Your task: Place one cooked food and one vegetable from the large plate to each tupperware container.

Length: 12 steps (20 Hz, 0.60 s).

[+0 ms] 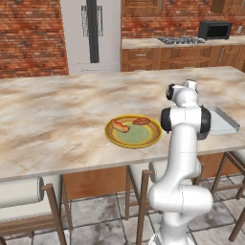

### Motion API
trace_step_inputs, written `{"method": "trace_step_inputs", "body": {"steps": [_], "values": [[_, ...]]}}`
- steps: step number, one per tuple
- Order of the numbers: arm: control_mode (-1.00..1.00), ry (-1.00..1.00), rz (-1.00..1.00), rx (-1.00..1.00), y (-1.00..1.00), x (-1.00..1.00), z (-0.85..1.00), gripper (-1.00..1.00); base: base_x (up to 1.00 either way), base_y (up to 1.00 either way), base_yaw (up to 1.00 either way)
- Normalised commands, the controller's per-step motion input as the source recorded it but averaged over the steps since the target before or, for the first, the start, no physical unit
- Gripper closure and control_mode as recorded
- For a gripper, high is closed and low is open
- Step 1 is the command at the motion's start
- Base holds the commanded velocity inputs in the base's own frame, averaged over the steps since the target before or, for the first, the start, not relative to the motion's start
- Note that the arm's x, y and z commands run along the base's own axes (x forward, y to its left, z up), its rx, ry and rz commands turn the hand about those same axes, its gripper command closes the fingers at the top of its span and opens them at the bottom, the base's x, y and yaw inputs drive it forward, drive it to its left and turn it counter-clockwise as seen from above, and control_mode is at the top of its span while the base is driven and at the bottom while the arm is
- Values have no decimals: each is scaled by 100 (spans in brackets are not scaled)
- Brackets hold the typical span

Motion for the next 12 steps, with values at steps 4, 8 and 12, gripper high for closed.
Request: {"method": "trace_step_inputs", "body": {"steps": [4,8,12], "values": [[-100,0,-3,0,1,0,7,-100,0,0,0],[-100,1,-14,-7,11,0,40,-100,0,0,0],[-100,0,-28,-1,54,-18,46,-100,0,0,0]]}}
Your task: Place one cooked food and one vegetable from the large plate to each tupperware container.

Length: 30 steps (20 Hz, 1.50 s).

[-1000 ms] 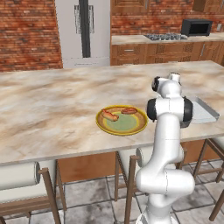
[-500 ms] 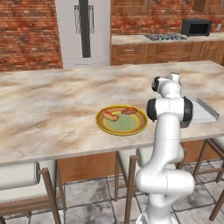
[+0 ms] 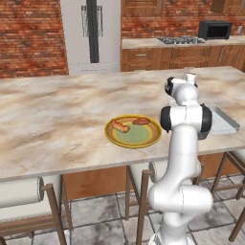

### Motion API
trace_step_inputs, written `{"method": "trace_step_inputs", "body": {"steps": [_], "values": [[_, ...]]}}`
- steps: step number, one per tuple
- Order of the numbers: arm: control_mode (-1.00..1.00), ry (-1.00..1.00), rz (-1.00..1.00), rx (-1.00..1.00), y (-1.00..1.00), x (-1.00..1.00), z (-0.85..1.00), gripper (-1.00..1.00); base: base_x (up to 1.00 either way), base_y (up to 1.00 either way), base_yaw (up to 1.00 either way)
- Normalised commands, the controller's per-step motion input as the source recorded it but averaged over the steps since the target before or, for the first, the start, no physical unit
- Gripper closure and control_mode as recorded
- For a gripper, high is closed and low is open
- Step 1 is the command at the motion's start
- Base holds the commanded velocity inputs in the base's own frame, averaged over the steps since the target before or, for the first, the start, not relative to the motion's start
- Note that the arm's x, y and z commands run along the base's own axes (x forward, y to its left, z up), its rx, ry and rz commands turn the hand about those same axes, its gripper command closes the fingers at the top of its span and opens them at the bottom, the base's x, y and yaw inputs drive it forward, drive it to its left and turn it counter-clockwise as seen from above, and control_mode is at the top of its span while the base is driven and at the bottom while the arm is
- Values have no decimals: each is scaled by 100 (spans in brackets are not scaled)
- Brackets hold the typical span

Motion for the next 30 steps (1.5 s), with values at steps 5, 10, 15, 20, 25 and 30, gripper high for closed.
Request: {"method": "trace_step_inputs", "body": {"steps": [5,10,15,20,25,30], "values": [[-100,-7,-6,0,97,2,24,-100,0,0,0],[-100,2,35,-23,68,25,2,-100,0,0,0],[-100,-6,52,-14,77,0,1,-100,0,0,0],[-100,-3,40,-2,45,35,-12,-100,0,0,0],[-100,0,24,-1,11,38,-14,-100,0,0,0],[-100,0,21,0,2,9,-17,-100,0,0,0]]}}
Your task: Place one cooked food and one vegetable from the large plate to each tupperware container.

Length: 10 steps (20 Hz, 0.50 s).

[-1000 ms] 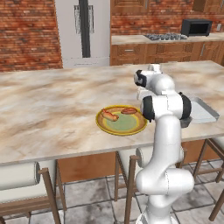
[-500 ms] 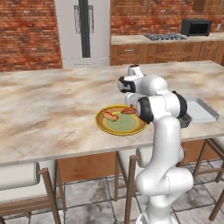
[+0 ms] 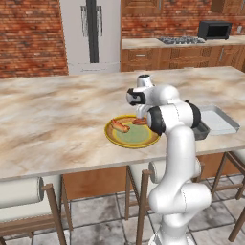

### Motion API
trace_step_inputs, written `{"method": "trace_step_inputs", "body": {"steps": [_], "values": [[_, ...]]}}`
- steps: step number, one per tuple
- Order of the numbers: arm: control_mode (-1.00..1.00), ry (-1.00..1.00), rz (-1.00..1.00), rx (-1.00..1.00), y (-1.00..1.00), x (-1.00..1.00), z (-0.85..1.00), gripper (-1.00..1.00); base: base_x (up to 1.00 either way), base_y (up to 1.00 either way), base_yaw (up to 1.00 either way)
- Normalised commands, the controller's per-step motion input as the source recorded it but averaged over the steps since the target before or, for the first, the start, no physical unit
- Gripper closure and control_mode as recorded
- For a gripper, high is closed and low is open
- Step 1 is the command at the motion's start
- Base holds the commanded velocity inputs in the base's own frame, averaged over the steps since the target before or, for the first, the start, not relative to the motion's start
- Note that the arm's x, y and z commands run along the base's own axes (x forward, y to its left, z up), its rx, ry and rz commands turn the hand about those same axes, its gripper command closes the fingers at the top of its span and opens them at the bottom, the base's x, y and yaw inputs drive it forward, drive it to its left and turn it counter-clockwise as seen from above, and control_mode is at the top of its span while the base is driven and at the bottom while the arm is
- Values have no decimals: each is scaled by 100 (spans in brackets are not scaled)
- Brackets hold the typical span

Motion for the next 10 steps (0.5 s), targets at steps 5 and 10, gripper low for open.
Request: {"method": "trace_step_inputs", "body": {"steps": [5,10], "values": [[-100,0,18,0,0,2,-19,-100,0,0,0],[-100,0,14,0,3,9,-24,-100,0,0,0]]}}
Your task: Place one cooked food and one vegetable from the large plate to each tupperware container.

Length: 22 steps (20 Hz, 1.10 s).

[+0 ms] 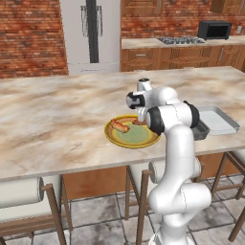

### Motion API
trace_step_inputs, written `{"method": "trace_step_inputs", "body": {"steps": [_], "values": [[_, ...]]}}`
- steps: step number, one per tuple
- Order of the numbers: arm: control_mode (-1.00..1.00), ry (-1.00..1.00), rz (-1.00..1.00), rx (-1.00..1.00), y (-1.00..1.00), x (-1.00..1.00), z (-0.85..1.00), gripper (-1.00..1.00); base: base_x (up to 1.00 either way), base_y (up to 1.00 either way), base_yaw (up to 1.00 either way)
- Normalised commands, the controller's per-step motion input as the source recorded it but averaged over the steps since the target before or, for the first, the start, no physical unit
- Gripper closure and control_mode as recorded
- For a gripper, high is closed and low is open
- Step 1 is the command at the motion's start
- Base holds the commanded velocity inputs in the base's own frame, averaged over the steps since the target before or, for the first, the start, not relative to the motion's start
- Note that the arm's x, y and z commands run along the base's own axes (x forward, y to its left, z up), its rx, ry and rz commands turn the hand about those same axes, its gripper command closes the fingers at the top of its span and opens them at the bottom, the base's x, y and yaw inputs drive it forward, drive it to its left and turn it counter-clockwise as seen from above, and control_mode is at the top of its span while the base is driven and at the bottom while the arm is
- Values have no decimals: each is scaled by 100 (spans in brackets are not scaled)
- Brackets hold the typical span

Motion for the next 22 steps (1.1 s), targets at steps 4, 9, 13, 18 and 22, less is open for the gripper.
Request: {"method": "trace_step_inputs", "body": {"steps": [4,9,13,18,22], "values": [[-100,0,13,0,3,0,-19,-100,0,0,0],[-100,0,11,0,0,0,-17,-100,0,0,0],[-100,0,9,0,0,0,-13,-100,0,0,0],[-100,-1,3,0,0,7,-2,-100,0,0,0],[-100,0,1,0,0,3,-3,-100,0,0,0]]}}
